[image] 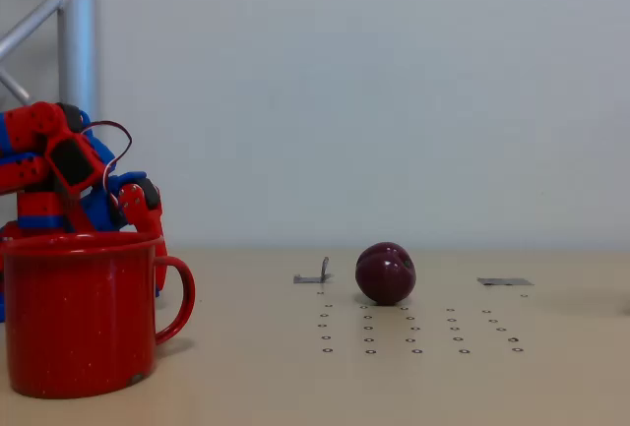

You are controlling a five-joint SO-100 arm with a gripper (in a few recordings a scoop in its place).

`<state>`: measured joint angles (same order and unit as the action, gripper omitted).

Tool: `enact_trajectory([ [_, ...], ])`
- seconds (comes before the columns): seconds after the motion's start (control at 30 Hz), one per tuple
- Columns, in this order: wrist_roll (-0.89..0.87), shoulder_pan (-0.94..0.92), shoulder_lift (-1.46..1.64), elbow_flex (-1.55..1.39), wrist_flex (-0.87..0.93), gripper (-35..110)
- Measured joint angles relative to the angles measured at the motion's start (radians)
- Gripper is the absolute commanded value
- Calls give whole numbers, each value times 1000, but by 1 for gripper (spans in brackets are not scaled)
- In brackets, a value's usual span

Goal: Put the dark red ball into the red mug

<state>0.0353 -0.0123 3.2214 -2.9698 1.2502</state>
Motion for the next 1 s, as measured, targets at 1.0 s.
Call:
enact_trajectory([
  [1.0, 133, -20, 0, -2, -2, -2],
])
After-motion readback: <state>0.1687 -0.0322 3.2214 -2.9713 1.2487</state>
